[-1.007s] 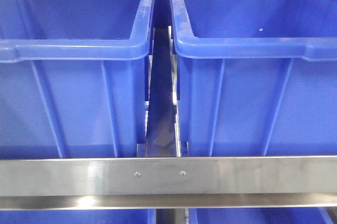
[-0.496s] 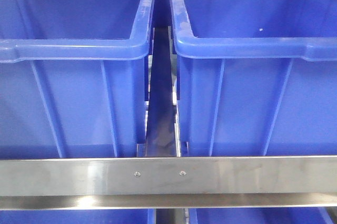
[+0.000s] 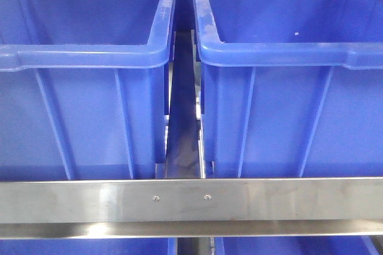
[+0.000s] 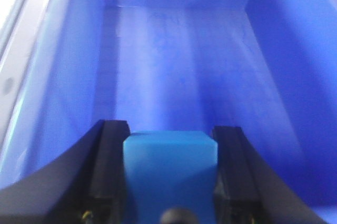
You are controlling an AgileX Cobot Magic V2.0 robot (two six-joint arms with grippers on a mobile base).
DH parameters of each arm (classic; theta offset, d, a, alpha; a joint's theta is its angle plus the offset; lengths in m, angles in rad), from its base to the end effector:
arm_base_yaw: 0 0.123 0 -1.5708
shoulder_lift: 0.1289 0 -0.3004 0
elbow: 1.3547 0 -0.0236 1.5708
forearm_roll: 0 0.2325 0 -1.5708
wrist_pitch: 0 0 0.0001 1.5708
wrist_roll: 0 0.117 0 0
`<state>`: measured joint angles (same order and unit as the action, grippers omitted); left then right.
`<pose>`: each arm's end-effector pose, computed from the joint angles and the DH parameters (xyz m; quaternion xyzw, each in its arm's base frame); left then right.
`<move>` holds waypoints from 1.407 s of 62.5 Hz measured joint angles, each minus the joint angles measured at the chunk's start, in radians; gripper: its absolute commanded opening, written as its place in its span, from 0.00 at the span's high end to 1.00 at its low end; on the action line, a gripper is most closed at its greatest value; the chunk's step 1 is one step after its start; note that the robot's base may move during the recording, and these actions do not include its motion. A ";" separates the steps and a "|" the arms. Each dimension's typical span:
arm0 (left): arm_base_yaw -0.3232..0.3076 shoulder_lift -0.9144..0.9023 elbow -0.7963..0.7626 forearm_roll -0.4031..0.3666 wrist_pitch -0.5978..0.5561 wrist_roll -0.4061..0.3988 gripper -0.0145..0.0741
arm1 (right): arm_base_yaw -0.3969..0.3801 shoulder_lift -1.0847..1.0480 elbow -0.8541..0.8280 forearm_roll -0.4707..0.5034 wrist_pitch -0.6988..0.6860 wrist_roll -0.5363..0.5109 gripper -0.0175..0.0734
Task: Sort and place red and blue blocks on shelf
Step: 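Lower the red and blue cubes down into the blue bins, then open both grippers to release the cubes into the bins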
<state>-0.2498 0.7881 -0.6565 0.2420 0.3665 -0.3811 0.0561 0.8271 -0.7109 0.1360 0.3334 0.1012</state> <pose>0.1555 -0.0293 0.3291 0.0159 0.8332 -0.0757 0.5475 0.1686 0.0147 0.3440 0.0587 0.8199 0.0991 0.5607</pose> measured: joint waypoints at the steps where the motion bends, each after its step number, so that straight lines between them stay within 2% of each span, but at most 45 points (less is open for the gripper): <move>1: 0.000 0.016 -0.008 0.000 -0.007 0.000 0.70 | 0.000 0.009 -0.011 0.000 0.000 0.000 0.75; 15: 0.000 0.207 -0.101 0.000 -0.095 0.000 0.70 | 0.000 0.162 -0.113 0.000 -0.009 0.000 0.75; 30: 0.000 0.381 -0.183 -0.004 -0.117 0.000 0.70 | 0.000 0.296 -0.176 0.002 -0.015 0.000 0.75; 47: 0.000 0.459 -0.206 -0.020 -0.137 0.000 0.70 | 0.000 0.331 -0.185 0.002 -0.015 0.000 0.75; 52: 0.000 0.465 -0.206 -0.020 -0.141 0.000 0.69 | 0.000 0.331 -0.185 0.002 -0.015 0.000 0.72; 67: 0.000 0.470 -0.206 -0.020 -0.148 0.000 0.56 | 0.000 0.331 -0.185 -0.027 -0.015 0.000 0.48; 88: 0.000 0.470 -0.207 -0.020 -0.151 0.000 0.39 | 0.000 0.331 -0.185 -0.037 -0.015 0.000 0.46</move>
<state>-0.2498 1.2582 -0.8639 0.2220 0.2152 -0.3811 0.0561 1.1583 -0.8957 0.0986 0.3185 0.1012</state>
